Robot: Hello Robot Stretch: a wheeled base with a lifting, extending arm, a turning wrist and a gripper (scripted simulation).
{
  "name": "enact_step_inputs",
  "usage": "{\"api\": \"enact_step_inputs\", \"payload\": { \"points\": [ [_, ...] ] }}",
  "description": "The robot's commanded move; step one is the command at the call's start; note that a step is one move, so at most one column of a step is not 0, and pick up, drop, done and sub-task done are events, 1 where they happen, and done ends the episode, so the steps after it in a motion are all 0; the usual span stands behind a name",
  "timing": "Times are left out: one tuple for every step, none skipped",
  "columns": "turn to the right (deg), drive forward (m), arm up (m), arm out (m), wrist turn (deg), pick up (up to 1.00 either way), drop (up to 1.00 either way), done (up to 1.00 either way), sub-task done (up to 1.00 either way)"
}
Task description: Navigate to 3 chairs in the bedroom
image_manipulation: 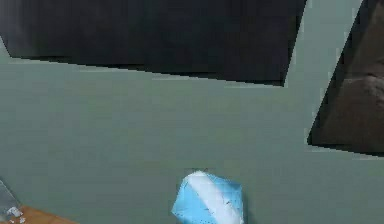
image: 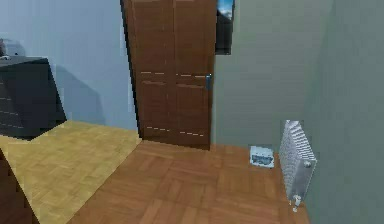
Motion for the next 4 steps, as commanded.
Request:
{"api": "enact_step_inputs", "payload": {
  "points": [
    [0.0, 0.5, 0.0, 0.0, 0.0, 0.0, 0.0, 0.0, 0.0],
    [-45.0, 0.0, 0.0, 0.0, 0.0, 0.0, 0.0, 0.0, 0.0],
    [-27.0, 0.0, 0.0, 0.0, 0.0, 0.0, 0.0, 0.0, 0.0],
    [0.0, 1.0, 0.0, 0.0, 0.0, 0.0, 0.0, 0.0, 0.0]
  ]
}}
